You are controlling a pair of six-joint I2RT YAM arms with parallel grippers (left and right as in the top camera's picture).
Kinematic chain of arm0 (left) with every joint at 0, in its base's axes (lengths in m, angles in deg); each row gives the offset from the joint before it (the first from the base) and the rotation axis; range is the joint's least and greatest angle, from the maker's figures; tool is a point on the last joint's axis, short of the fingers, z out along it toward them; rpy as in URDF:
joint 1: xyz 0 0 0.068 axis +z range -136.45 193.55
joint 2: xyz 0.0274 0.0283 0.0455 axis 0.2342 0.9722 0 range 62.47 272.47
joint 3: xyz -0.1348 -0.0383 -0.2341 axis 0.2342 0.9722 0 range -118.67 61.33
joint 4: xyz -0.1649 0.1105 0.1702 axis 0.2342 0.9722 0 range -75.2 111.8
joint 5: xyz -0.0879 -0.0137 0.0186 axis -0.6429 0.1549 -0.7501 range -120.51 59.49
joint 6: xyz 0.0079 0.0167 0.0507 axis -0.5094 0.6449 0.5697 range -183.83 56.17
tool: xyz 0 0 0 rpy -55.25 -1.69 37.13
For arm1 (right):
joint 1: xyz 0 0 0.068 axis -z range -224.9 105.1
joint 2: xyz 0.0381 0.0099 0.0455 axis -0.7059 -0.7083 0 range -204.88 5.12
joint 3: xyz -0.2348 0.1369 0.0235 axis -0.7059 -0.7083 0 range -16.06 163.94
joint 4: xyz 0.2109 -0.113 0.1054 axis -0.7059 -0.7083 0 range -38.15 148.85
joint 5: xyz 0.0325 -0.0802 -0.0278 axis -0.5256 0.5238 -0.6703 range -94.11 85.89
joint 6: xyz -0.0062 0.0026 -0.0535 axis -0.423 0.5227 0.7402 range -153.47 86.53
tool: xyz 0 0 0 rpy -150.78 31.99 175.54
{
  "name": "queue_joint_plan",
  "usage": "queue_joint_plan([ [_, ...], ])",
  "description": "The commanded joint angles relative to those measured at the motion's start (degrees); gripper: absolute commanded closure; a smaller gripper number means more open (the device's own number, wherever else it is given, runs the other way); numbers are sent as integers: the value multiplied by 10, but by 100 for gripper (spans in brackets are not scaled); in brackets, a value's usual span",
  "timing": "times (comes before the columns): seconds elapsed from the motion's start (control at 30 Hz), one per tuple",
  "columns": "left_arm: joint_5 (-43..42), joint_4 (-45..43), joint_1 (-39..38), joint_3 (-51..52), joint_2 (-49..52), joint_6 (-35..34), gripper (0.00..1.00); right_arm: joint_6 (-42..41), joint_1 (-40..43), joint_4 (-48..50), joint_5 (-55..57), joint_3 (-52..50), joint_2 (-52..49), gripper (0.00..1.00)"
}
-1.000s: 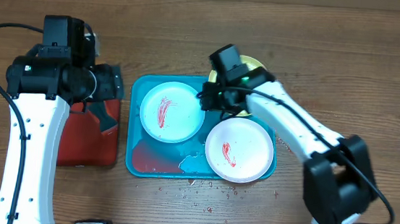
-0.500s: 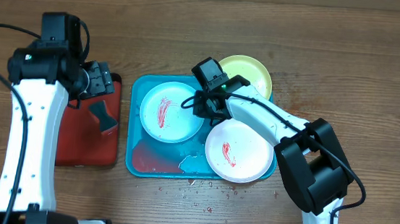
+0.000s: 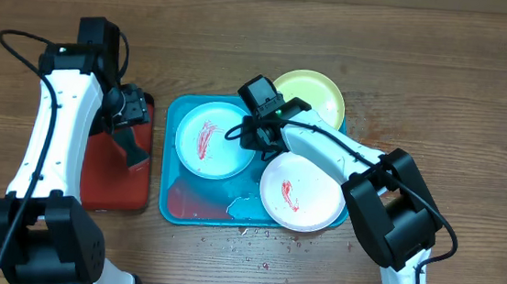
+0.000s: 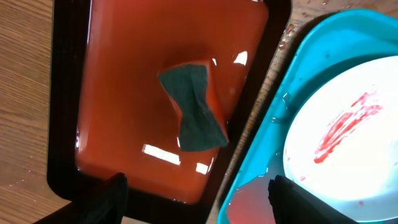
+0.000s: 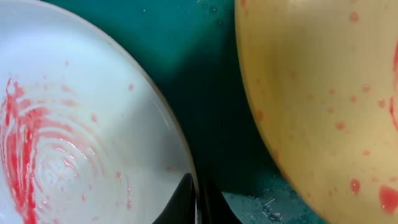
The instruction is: Clean dirty plates on tray and stack at the side
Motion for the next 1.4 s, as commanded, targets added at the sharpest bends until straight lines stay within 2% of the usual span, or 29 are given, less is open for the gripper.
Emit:
queue_joint_plan([
  [0.0,8,-9,9,7,6,-13,30,-3,-3,-4,12,3,-17,96],
  [0.13,3,-58,29,48,6,-12,31,-2,-3,-4,12,3,-17,96],
  [0.2,-7,-97,35,76,6,-4,36,-2,-3,-4,12,3,-17,96],
  [0.3,-26,-176,37,129,6,5,50,-2,-3,-2,12,3,-17,96],
  [0.37,-35,-221,35,161,6,5,55,-2,-3,-2,12,3,-17,96],
  [0.53,-36,-296,28,224,6,3,58,-2,-3,-4,12,3,-17,96],
  [0.87,3,-308,28,261,6,-10,67,-2,-3,-4,12,3,-17,96],
  [1.0,3,-312,26,263,6,-10,78,-2,-3,-4,12,3,-17,96],
  [1.37,3,-311,26,265,16,-10,80,-2,-3,-4,12,3,-17,96],
])
